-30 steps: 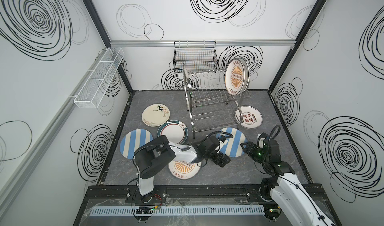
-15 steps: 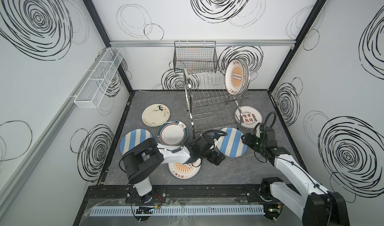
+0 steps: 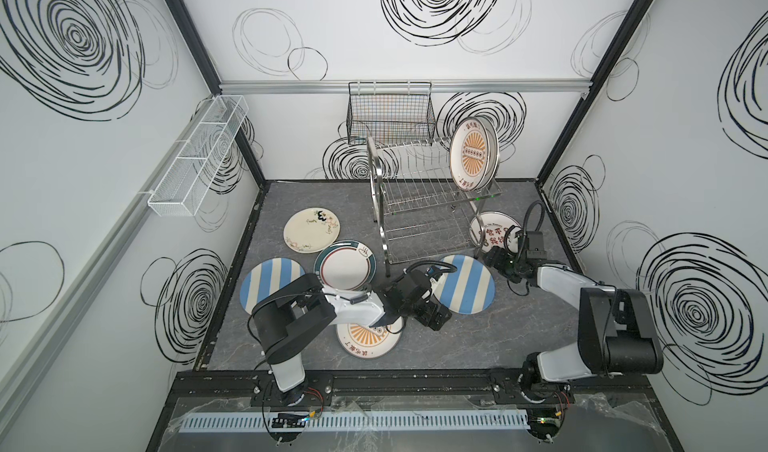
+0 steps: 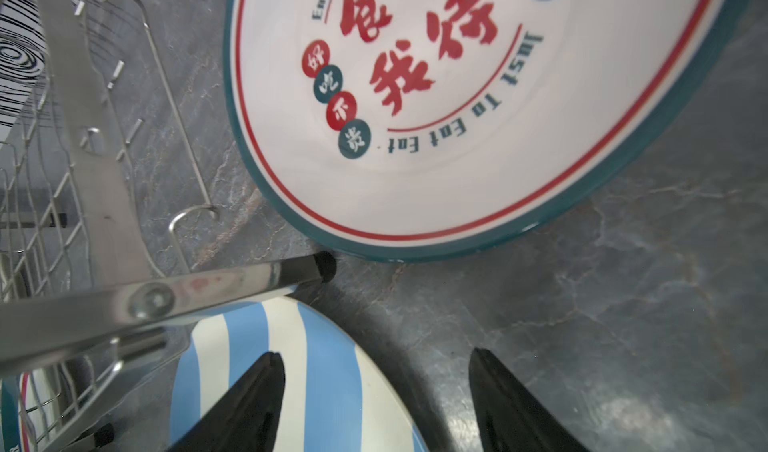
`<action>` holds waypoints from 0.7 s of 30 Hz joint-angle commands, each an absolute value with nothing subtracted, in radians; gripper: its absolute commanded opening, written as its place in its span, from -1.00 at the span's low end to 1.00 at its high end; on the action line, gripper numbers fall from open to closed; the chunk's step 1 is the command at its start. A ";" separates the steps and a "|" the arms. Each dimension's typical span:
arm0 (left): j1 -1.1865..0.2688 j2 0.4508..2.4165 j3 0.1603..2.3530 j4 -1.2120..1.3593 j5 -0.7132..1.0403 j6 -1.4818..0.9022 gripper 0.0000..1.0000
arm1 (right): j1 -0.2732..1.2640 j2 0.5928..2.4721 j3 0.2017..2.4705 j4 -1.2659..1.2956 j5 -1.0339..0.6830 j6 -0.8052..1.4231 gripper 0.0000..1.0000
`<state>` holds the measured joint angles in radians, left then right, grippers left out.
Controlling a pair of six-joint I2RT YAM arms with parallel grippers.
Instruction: Load the plates into the dish rack
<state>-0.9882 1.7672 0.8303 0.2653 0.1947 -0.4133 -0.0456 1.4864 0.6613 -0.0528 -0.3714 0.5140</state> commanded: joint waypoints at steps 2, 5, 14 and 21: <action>-0.997 1.797 0.871 0.309 0.200 -0.388 0.92 | -0.048 1.516 0.683 -0.018 -0.419 0.486 0.51; -1.000 1.808 0.880 0.314 0.208 -0.384 0.92 | -0.048 1.528 0.674 -0.001 -0.434 0.489 0.51; -1.030 1.848 0.923 0.290 0.217 -0.364 0.92 | -0.043 1.539 0.614 0.020 -0.489 0.488 0.51; -1.046 1.853 0.926 0.284 0.220 -0.359 0.92 | -0.042 1.498 0.575 -0.018 -0.515 0.454 0.52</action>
